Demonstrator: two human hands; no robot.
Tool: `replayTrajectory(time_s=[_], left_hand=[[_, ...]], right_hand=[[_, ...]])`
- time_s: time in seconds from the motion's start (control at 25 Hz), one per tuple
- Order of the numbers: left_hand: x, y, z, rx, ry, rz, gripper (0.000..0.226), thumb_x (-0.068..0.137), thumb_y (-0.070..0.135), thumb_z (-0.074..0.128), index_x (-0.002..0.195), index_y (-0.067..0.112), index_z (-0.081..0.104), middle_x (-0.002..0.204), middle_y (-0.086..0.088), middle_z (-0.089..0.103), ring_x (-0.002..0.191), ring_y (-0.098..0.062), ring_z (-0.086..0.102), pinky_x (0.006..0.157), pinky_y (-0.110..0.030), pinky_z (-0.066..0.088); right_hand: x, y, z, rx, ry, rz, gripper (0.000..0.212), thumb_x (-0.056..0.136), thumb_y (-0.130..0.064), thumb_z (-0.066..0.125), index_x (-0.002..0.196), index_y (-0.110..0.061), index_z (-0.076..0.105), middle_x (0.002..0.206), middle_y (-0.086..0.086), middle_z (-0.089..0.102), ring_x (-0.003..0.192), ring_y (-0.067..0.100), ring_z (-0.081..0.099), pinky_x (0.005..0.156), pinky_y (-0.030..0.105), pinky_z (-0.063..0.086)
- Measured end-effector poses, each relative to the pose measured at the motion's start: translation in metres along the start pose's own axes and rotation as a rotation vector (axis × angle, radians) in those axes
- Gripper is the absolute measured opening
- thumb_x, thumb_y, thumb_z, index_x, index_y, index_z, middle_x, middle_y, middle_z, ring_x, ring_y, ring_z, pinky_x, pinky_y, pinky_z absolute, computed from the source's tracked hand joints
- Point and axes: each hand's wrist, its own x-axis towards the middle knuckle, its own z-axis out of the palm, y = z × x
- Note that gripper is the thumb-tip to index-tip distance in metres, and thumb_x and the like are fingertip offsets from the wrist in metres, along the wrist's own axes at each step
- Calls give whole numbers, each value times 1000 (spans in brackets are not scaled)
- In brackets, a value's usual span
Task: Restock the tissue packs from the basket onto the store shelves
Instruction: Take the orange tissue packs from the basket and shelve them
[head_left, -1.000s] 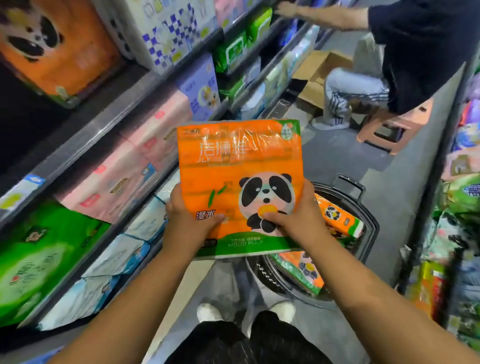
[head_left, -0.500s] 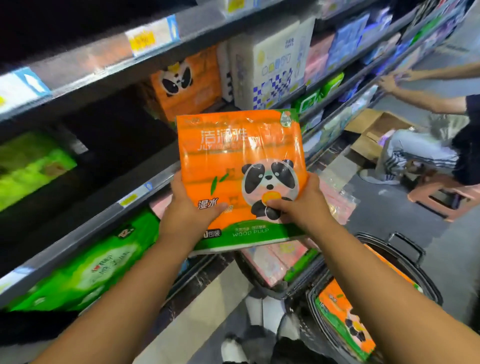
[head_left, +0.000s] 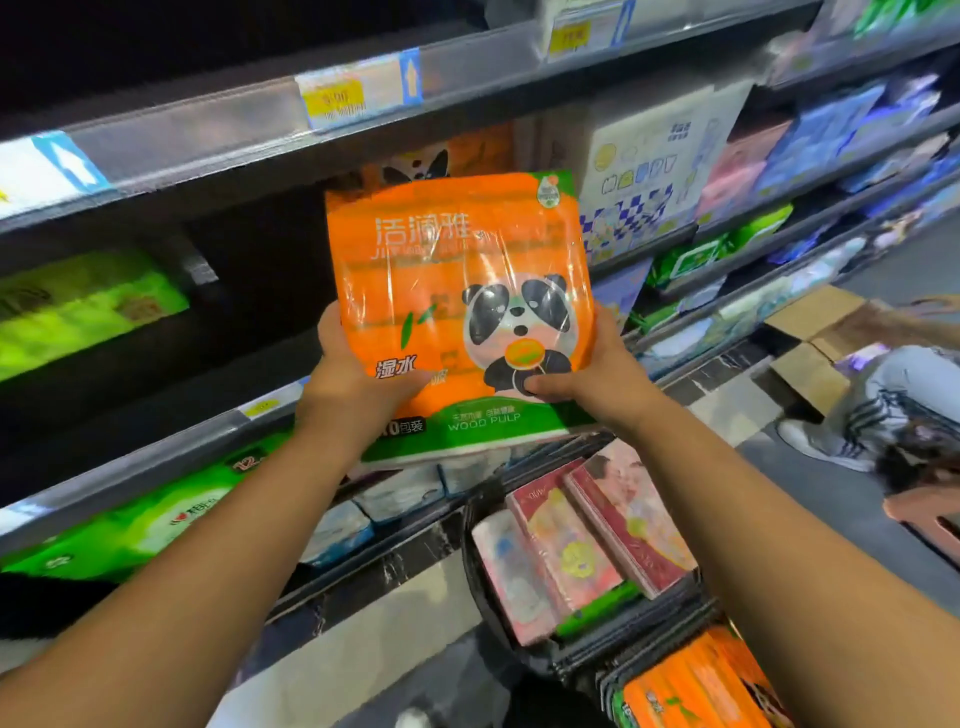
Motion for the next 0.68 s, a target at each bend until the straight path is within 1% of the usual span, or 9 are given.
replayTrajectory(time_s=[0.12, 0.2, 0.24, 0.28, 0.36, 0.52, 0.56, 0.6, 0.68], left_hand=[[22, 9, 20, -65, 60, 0, 96, 72, 30, 84, 142, 37, 18, 100, 25, 48, 104, -13, 52, 88, -35, 44], [36, 14, 31, -94, 87, 44, 100, 68, 27, 87, 141, 36, 20, 103, 30, 48, 104, -10, 54, 93, -38, 47], [45, 16, 36, -109, 94, 59, 99, 68, 25, 87, 141, 35, 20, 105, 30, 48, 106, -10, 54, 95, -39, 47], [54, 18, 40, -114, 108, 64, 94, 70, 23, 86, 138, 38, 24, 107, 26, 50, 108, -12, 54, 97, -41, 46], [71, 23, 46, -94, 149, 56, 72, 73, 21, 84, 118, 46, 33, 110, 12, 51, 112, -18, 53, 100, -44, 46], [104, 35, 50, -5, 169, 25, 56, 76, 30, 81, 95, 48, 30, 124, -2, 55, 116, -24, 54, 98, -45, 47], [114, 32, 51, 7, 177, 3, 54, 76, 33, 80, 95, 47, 31, 124, -2, 56, 116, -24, 54, 98, -44, 46], [122, 29, 53, 8, 189, -24, 55, 76, 36, 80, 103, 46, 32, 125, 0, 55, 117, -24, 54, 99, -43, 46], [134, 24, 58, 25, 237, -68, 77, 74, 40, 80, 129, 35, 27, 129, 2, 52, 119, -23, 51, 98, -43, 45]], right_hand=[[46, -2, -16, -21, -51, -44, 99, 63, -2, 87, 141, -25, 31, 135, 0, 50, 119, 18, 53, 101, 41, 47], [73, -5, -23, -52, -52, -74, 101, 63, -4, 87, 142, -28, 29, 135, -1, 51, 121, 20, 52, 103, 43, 46], [88, -6, -26, -57, -58, -94, 100, 64, -3, 86, 142, -28, 28, 135, -2, 51, 121, 19, 52, 102, 42, 46], [104, -7, -27, -66, -69, -114, 100, 65, -2, 86, 142, -27, 28, 133, -3, 51, 120, 18, 52, 101, 39, 46], [130, -12, -27, -77, -82, -161, 96, 66, 0, 84, 141, -25, 29, 129, -5, 53, 118, 15, 53, 98, 36, 48], [174, -10, -22, -67, -86, -228, 93, 65, 0, 84, 132, -30, 28, 129, -3, 52, 119, 16, 54, 99, 43, 50], [183, -8, -19, -56, -89, -241, 93, 65, 1, 84, 132, -30, 28, 130, -2, 52, 119, 16, 54, 99, 43, 50], [191, -6, -16, -53, -87, -251, 94, 65, 2, 84, 134, -28, 28, 130, -2, 52, 119, 15, 54, 98, 41, 51], [201, -4, -10, -59, -80, -257, 95, 67, 4, 82, 139, -23, 27, 130, -3, 53, 118, 13, 55, 96, 36, 52]])
